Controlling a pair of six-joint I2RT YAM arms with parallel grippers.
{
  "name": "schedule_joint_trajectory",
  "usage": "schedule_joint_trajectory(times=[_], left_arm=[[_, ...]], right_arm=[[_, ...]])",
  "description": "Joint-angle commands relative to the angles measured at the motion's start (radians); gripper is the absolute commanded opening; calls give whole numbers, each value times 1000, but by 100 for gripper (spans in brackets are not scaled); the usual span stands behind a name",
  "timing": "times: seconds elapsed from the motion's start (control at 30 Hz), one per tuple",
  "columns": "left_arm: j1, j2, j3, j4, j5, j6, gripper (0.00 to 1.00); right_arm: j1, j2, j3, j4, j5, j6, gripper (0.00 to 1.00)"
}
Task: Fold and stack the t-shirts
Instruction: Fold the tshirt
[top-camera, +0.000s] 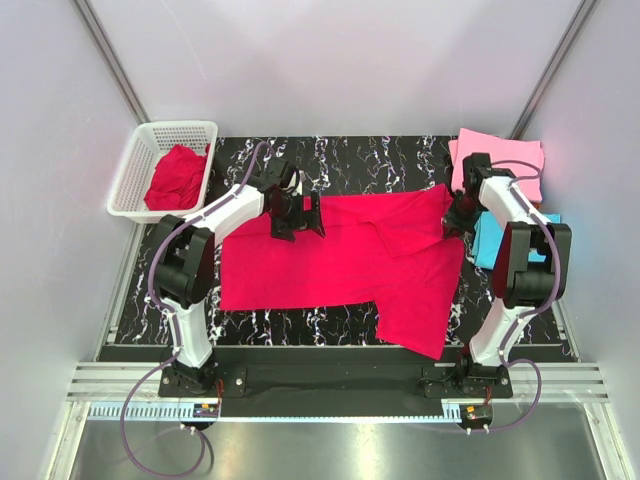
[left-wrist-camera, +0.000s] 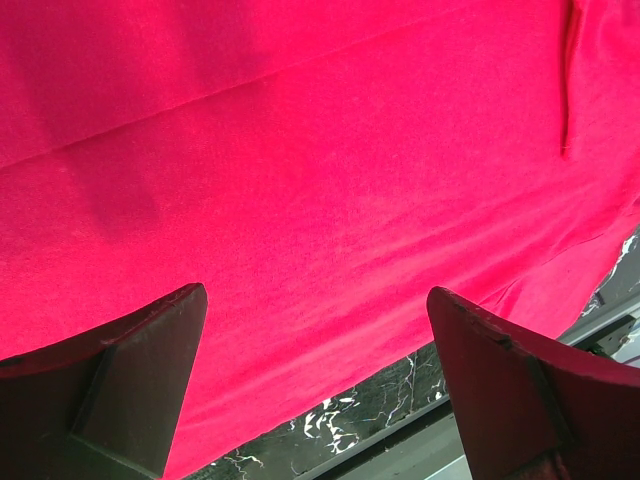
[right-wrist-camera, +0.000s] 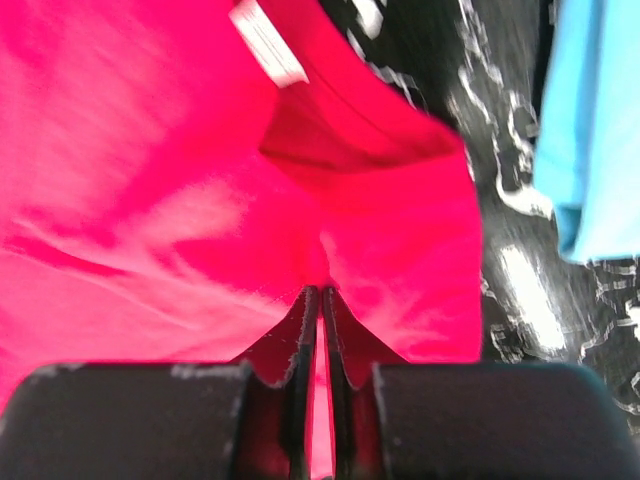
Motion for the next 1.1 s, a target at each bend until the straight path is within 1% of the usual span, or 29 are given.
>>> schedule_joint_trajectory(times=[0.0, 0.17, 0.2, 0.33, 0.37, 0.4, 0.5, 0.63, 0.67, 0.73, 0.77, 0.8, 0.83, 0.87, 0.93, 0.97, 1.03, 1.07], left_arm=[[-1, -15, 26, 11, 0, 19, 99], [-1, -24, 12, 12, -2, 24, 99], [-1, -26, 10, 14, -2, 24, 99], [-4, -32, -2, 20, 10, 21, 99], [-4, -36, -8, 21, 13, 21, 99], [-2, -39, -11, 21, 15, 22, 99], [-2, -59, -27, 30, 23, 21, 99], [-5, -87, -47, 41, 35, 22, 99], [-7, -95, -56, 41, 30, 22, 99], [-5, -142, -80, 40, -61, -7, 99], [-4, -161, -115, 29, -104, -22, 99], [9, -188, -137, 20, -184, -43, 99], [18, -240, -167, 20, -207, -92, 99], [30, -274, -238, 21, -218, -116, 99], [71, -344, -322, 26, -263, -177, 99], [84, -425, -406, 30, -272, -189, 99], [114, -510, -483, 30, -304, -220, 99], [121, -580, -546, 32, -310, -223, 99]], right_arm=[[10, -54, -70, -35, -19, 10, 12], [42, -74, -159, -30, -25, 34, 13], [68, -77, -185, -27, -20, 39, 13], [78, -74, -213, 2, -2, 54, 13], [78, -67, -210, 1, 3, 57, 21], [78, -67, -207, 2, 9, 59, 25], [79, -85, -192, 8, 41, 66, 28], [82, -114, -170, 16, 24, 63, 29], [85, -119, -167, 17, 24, 59, 29], [90, -131, -173, 16, 24, 54, 29], [90, -154, -181, 17, 27, 51, 30], [90, -169, -202, 17, 35, 49, 30], [89, -189, -218, 14, 56, 49, 30], [90, -238, -236, 14, 67, 59, 30], [90, -297, -300, 25, 52, 80, 31], [92, -356, -328, 33, 34, 103, 31], [96, -418, -409, 37, 24, 128, 32], [96, -471, -432, 37, 24, 137, 32]])
